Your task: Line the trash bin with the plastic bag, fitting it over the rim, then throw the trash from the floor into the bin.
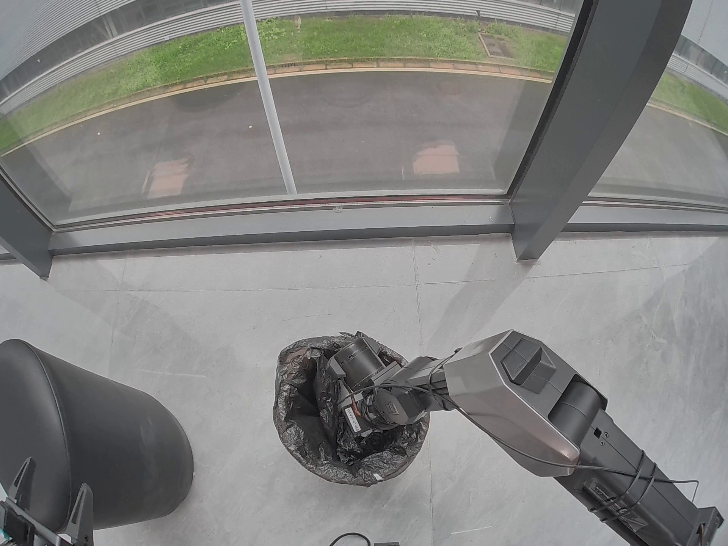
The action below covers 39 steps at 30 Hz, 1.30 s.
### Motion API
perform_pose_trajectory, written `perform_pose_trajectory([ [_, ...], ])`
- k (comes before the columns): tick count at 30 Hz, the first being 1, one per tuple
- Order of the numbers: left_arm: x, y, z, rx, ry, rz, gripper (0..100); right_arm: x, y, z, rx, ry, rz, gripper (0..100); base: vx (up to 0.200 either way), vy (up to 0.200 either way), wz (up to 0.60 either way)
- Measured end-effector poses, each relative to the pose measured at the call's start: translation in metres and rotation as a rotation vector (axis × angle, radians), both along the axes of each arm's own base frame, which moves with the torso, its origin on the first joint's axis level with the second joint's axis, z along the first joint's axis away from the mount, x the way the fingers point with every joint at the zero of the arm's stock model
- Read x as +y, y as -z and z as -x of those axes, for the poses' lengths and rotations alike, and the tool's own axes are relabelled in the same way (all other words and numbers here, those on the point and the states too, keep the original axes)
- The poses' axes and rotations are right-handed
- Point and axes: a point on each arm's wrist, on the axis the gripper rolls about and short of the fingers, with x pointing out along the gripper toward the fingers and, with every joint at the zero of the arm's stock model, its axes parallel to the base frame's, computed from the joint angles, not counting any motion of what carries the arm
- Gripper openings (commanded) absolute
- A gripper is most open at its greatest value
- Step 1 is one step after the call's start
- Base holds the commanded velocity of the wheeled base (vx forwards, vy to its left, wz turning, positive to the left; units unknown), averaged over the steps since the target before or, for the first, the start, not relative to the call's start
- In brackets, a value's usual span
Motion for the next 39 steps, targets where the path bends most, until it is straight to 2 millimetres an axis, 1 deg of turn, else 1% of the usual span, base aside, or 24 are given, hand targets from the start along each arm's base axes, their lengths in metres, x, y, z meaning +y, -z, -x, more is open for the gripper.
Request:
perform_pose_trajectory([
  [9, 0.0, 0.0, 0.0, 0.0, 0.0, 0.0, 100, -0.009, 0.009, 0.012, 0.126, 0.035, 0.092, 0, 0.0, 0.0, 0.0],
  [19, 0.0, 0.0, 0.0, 0.0, 0.0, 0.0, 100, -0.03, 0.017, 0.04, 0.376, 0.027, 0.332, 0, 0.0, 0.0, 0.0],
  [21, 0.0, 0.0, 0.0, -0.001, 0.0, 0.0, 100, -0.031, 0.016, 0.043, 0.396, 0.023, 0.352, 0, 0.0, 0.0, 0.0],
  [33, 0.0, 0.0, 0.0, 0.0, 0.0, 0.0, 100, -0.022, -0.001, 0.04, 0.327, -0.006, 0.313, 0, 0.0, 0.0, 0.0],
  [39, 0.0, 0.0, 0.0, 0.0, 0.0, 0.0, 100, -0.017, -0.021, 0.035, 0.243, -0.04, 0.28, 0, 0.0, 0.0, 0.0],
])
